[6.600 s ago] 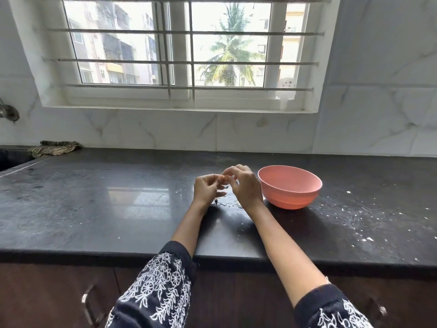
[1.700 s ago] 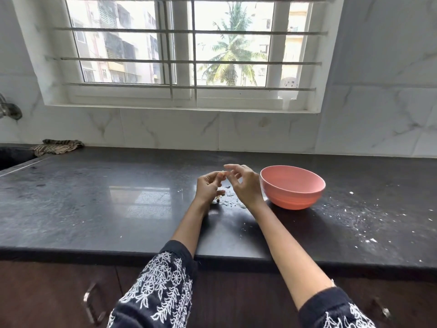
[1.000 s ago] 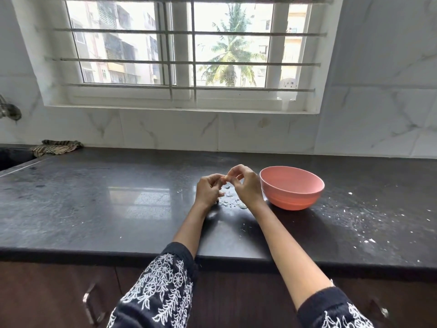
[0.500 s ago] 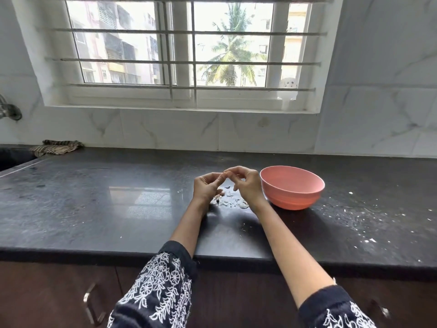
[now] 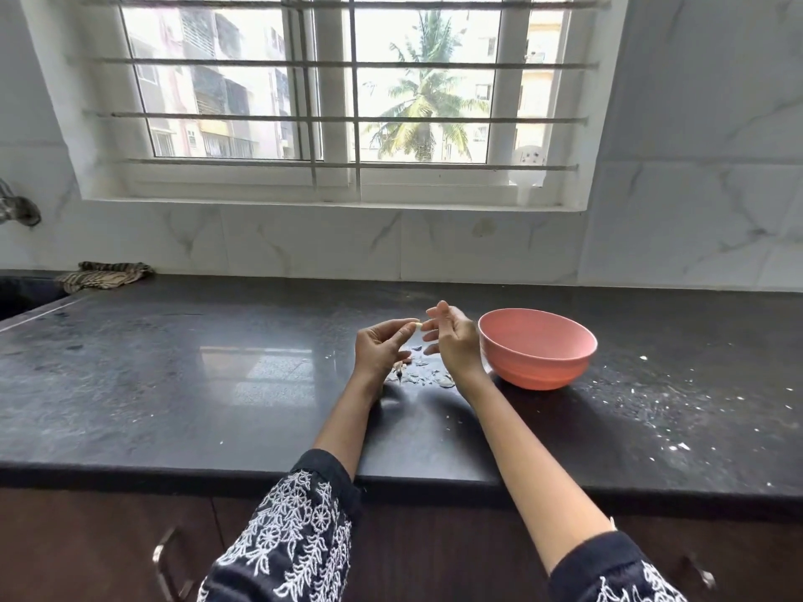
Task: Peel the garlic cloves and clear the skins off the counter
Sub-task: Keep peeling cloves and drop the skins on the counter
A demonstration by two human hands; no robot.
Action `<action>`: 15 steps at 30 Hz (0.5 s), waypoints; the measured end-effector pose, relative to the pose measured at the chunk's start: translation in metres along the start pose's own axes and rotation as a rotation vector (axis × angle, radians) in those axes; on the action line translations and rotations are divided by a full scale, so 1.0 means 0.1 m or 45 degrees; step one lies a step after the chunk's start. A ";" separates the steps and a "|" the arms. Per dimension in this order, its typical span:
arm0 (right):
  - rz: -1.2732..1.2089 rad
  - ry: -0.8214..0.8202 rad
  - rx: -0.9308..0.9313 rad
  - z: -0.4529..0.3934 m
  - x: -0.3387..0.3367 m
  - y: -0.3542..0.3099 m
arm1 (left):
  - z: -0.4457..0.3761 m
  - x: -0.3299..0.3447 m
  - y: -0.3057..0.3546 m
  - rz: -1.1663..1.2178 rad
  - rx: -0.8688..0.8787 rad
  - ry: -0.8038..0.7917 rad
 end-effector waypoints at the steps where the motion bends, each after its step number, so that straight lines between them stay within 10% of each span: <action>1: 0.018 -0.028 0.012 0.00 0.01 0.02 | 0.00 -0.01 0.00 -0.010 0.008 0.004; 15: -0.157 -0.082 0.131 0.05 0.02 0.04 | 0.00 -0.12 0.03 0.078 0.067 0.297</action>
Point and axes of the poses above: each hand's wrist, its own z-axis away from the middle knuckle, its own x-axis out of the palm, y = z × x, the point moved 3 cm from there along -z, towards the middle knuckle, and after that the axes turned 7 degrees about z, right-handed, at the moved point
